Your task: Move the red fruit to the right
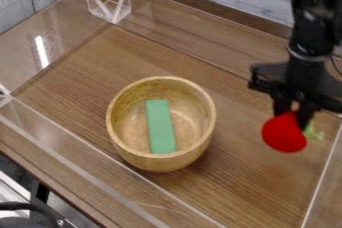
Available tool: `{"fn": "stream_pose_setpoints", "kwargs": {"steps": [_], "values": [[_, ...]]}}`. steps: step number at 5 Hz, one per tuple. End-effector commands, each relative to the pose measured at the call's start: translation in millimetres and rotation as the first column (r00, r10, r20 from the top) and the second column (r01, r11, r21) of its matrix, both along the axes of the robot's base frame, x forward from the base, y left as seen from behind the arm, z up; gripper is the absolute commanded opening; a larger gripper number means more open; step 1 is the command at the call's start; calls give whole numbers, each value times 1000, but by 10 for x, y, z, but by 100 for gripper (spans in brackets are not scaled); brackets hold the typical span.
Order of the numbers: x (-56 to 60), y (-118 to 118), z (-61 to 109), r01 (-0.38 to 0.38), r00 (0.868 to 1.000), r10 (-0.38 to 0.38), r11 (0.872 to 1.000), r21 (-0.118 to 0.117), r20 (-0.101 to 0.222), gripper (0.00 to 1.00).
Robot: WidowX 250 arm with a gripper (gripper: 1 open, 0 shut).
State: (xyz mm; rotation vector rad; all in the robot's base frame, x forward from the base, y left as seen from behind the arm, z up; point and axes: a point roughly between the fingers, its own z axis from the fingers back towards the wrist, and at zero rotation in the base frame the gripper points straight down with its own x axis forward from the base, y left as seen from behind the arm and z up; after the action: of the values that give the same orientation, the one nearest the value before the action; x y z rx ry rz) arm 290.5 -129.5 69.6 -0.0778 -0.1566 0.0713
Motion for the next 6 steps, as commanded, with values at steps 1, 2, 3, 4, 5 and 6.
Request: {"fn": "stream_pose_setpoints", "kwargs": {"steps": [1, 2, 3, 4, 5, 6], "values": [[-21, -111, -22, 12, 999, -11, 999, -36, 38, 0], [-90, -202, -137, 48, 998, -47, 998, -39, 34, 0], [-106, -233, -201, 87, 995, -86, 995, -39, 47, 100], [-130, -235, -117, 90, 994, -88, 995, -36, 68, 0], [-142, -229, -45, 89, 993, -87, 996, -30, 80, 0], [-152, -222, -16, 91, 992, -88, 996, -27, 88, 100]]}}
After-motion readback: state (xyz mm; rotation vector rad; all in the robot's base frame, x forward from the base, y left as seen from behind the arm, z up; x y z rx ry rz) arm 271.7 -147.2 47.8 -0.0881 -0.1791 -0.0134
